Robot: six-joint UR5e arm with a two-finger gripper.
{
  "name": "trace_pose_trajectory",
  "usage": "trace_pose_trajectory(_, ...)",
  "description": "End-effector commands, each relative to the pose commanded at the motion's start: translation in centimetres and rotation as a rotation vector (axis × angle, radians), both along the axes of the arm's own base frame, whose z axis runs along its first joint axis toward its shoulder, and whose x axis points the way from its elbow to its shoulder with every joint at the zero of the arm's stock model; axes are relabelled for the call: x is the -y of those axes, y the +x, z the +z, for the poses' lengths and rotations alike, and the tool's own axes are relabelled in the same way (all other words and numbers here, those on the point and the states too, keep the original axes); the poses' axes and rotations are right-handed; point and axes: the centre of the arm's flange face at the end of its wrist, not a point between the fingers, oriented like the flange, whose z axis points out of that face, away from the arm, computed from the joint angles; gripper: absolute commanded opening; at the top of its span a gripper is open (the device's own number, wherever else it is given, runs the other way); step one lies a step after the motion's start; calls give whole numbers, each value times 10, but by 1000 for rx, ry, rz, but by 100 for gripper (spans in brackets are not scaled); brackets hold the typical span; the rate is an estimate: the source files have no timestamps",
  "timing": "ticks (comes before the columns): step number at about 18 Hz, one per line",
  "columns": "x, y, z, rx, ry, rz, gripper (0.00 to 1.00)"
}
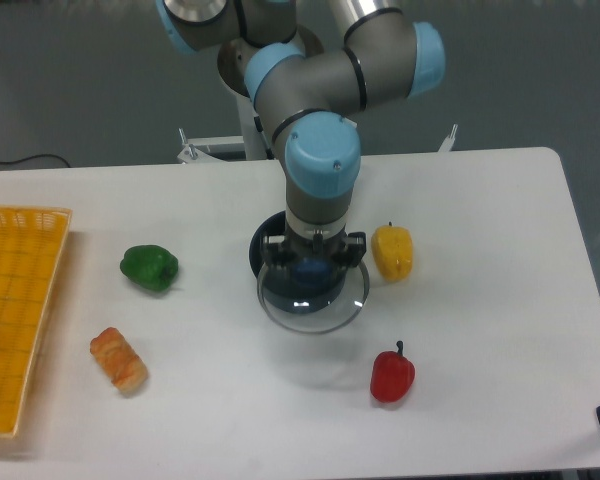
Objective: Open the lid
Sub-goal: 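Lift the glass lid off the saucepan by its knob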
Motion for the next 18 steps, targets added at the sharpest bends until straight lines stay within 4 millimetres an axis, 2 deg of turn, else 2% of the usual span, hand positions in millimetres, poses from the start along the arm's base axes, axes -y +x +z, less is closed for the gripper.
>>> trace_pose_trajectory(3,-8,-1,-2,-23,25,37,51)
trace_pose_trajectory(5,-15,-1,-14,-19,21,51,51)
trace_pose_trajectory(8,-21,-3,-21,-29,30,130,50)
trace_pose_trajectory(12,-33,3,-28,-43,47,141,49)
trace_pose_trajectory(18,-38,5,-40,-33,40,159,49)
